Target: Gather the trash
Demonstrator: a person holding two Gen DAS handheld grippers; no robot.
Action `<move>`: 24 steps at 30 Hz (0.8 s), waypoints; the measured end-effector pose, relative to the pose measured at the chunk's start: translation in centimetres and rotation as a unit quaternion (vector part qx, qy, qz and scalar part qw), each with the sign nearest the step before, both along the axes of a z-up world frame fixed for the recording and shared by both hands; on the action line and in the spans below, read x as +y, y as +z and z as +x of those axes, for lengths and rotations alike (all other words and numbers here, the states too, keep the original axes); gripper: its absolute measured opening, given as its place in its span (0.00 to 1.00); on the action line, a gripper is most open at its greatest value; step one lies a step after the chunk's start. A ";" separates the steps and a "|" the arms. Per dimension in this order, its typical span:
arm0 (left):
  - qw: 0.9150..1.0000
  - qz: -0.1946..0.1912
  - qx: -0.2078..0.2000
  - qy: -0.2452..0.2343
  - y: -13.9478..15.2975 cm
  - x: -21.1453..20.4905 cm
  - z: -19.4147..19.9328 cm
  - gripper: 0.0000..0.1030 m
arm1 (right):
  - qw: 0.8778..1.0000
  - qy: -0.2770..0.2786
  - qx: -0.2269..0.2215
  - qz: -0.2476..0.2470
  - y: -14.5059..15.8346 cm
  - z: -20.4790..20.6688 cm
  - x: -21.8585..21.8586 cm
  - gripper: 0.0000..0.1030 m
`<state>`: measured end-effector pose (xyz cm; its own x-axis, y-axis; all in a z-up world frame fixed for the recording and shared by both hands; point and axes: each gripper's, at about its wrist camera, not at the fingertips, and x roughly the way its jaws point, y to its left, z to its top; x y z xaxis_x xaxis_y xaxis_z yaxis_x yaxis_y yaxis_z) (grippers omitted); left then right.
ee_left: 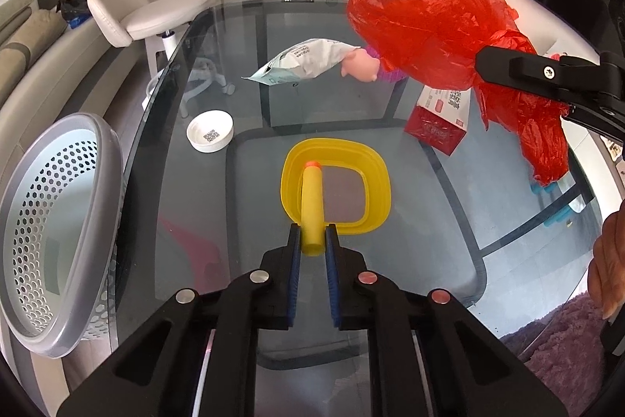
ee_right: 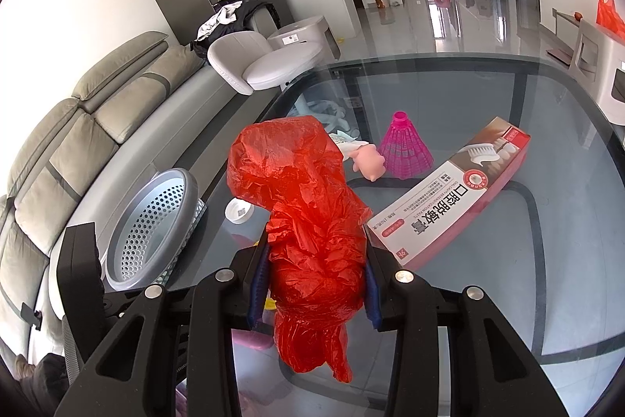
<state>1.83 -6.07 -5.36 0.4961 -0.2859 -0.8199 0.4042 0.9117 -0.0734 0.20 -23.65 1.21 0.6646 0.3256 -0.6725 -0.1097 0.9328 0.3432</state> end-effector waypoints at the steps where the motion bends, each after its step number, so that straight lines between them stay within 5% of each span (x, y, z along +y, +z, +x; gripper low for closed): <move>1: 1.000 -0.001 -0.001 0.000 0.0 0.0 0.0 0.13 | 1.000 0.000 0.000 -0.001 0.0 0.0 0.0 0.37; 14: 0.999 -0.015 -0.035 0.027 2.5 2.0 -0.2 0.13 | 1.000 0.002 -0.004 0.004 0.4 0.2 0.8 0.37; 24: 0.992 -0.004 -0.090 0.091 7.1 8.2 0.0 0.13 | 0.999 0.036 -0.008 0.025 1.5 1.9 5.0 0.37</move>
